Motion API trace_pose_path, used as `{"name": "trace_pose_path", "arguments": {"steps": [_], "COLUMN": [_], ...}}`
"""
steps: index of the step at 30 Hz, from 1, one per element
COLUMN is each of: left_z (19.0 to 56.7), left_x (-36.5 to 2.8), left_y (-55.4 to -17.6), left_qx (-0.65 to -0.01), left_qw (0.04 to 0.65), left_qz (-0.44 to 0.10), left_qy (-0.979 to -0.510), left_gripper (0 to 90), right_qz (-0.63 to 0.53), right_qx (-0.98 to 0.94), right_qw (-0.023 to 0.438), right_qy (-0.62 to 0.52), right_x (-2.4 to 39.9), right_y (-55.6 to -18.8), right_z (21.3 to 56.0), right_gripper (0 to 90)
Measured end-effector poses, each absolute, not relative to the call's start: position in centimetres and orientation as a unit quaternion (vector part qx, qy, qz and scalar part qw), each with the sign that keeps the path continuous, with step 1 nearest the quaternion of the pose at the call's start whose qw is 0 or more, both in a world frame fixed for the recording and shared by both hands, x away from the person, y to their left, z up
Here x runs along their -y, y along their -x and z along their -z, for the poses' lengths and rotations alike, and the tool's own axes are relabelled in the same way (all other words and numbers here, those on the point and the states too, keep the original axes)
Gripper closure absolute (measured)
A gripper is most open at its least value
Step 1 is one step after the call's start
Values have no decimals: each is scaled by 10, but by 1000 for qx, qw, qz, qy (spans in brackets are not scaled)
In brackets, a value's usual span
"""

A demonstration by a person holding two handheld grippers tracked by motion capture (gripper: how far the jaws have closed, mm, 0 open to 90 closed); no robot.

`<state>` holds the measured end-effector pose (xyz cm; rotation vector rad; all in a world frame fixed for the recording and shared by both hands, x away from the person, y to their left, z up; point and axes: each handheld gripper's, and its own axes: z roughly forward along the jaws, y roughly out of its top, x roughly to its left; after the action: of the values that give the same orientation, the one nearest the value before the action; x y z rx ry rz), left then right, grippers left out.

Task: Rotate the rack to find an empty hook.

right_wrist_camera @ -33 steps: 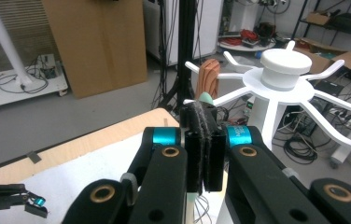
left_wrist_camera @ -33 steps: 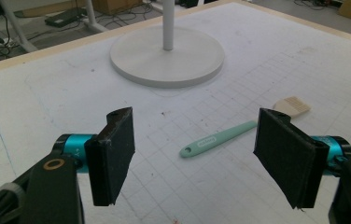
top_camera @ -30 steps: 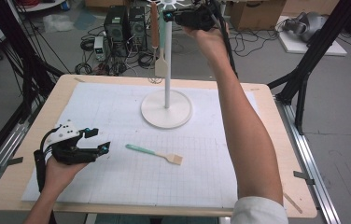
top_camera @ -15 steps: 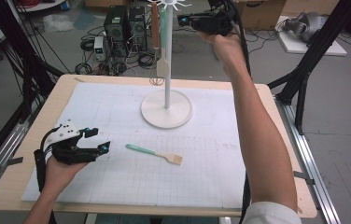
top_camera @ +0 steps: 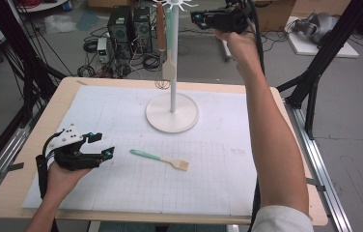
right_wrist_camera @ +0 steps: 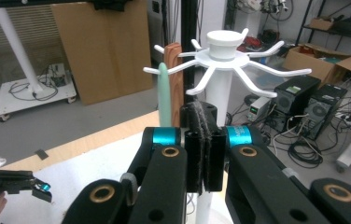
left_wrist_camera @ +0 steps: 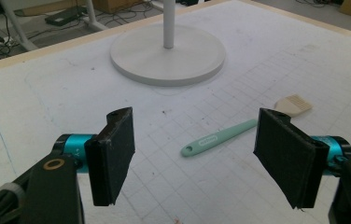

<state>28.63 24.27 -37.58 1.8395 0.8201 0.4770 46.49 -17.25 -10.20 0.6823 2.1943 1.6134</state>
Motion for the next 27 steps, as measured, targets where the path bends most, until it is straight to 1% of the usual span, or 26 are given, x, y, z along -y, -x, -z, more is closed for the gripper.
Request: {"name": "trace_pose_path", "arguments": {"steps": [8,27], "left_z": [376,375], "left_x": [-244,-244], "left_y": [-287,-287], "left_qx": [-340,-335], "left_qw": [512,513], "left_qz": [-198,-197], "left_qy": [-764,-765], "left_gripper": [290,290], "right_qz": [-570,-568], "right_qx": [-766,-771], "right_qw": [162,163], "right_qy": [-248,-237], "right_x": [171,154], "right_y": [-473,-470], "right_z": [104,100], "right_gripper": [894,894]}}
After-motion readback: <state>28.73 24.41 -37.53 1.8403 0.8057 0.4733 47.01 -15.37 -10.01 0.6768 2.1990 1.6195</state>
